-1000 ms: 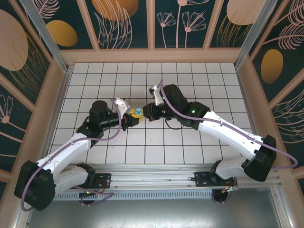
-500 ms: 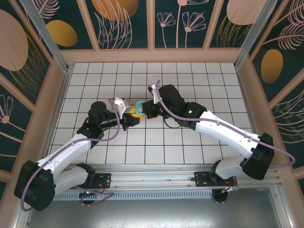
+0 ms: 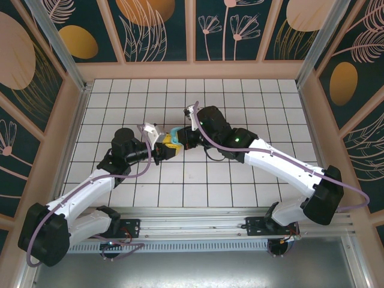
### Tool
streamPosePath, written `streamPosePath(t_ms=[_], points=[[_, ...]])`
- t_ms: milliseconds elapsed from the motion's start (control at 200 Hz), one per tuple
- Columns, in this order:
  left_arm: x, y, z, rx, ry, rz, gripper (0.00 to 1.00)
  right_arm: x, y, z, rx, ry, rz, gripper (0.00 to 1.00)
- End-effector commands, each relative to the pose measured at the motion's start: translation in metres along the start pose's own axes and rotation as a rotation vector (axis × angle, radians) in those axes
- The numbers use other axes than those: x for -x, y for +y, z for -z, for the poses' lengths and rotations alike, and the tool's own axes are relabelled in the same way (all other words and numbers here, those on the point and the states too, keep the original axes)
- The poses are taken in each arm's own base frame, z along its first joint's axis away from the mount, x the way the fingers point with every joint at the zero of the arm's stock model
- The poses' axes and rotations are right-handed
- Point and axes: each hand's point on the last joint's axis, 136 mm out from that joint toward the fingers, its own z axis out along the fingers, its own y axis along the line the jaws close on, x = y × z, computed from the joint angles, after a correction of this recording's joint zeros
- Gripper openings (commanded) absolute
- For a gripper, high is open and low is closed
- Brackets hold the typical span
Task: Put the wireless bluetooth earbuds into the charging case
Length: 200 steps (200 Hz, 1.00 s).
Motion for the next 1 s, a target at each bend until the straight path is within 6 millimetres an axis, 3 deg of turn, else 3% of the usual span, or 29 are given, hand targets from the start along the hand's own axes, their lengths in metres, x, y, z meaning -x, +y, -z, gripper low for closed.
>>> streamPosePath(t_ms=[0, 320, 746, 996], points=[[0.024, -0.015, 0.003, -0.055, -0.072, -0.104, 0.0, -0.003, 0.012, 0.008, 0.046, 0.033, -0.004, 0.07], [0.025, -0.014, 0.003, -0.049, -0.073, -0.116, 0.0, -0.019, 0.008, 0.009, 0.028, 0.114, -0.023, 0.06], [0.019, -0.013, 0.002, -0.049, -0.055, -0.138, 0.0, -0.017, 0.023, 0.019, 0.089, 0.14, -0.037, 0.06], [0.018, -0.013, 0.002, -0.046, -0.051, -0.153, 0.0, -0.032, 0.024, 0.016, 0.104, 0.216, -0.05, 0.06]])
